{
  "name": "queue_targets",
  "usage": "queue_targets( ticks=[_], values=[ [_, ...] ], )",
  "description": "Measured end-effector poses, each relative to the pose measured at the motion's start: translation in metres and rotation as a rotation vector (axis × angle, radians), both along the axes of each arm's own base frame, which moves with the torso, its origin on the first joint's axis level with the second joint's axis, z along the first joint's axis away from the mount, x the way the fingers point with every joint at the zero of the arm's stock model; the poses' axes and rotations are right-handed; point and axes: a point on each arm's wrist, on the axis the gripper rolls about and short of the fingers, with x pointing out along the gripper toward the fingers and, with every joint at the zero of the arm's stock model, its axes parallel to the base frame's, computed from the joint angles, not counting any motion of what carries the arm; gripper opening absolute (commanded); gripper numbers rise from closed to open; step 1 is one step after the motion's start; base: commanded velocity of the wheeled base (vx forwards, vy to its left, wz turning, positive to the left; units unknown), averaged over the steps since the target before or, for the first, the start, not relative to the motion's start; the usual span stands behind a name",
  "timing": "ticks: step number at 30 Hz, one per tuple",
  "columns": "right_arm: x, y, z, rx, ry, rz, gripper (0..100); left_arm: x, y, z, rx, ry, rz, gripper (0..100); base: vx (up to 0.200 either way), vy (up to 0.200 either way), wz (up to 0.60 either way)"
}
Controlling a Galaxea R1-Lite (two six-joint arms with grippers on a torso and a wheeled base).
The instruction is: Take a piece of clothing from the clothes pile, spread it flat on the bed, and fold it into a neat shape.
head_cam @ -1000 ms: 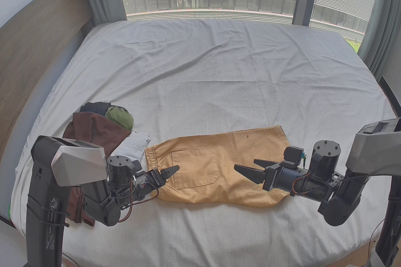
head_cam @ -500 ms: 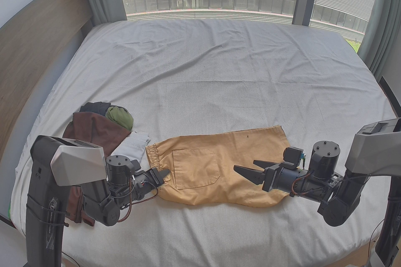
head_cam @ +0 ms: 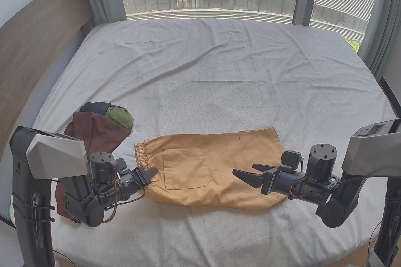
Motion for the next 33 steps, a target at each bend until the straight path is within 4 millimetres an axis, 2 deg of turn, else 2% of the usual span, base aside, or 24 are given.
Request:
queue_targets(
  ticks=[12,24,33],
  values=[
    [0.0,0.0,-0.007,-0.013,0.02,0.0,100,-0.02,0.026,0.017,0.001,-0.015,0.021,0,0.0,0.0,0.0],
    [-0.001,0.003,-0.011,-0.019,0.031,0.009,100,-0.035,0.056,0.025,0.004,-0.011,0.059,0,0.0,0.0,0.0],
    [-0.003,0.006,-0.012,-0.02,0.032,0.017,100,-0.039,0.054,0.033,0.0,-0.028,0.043,0,0.0,0.0,0.0]
  ],
)
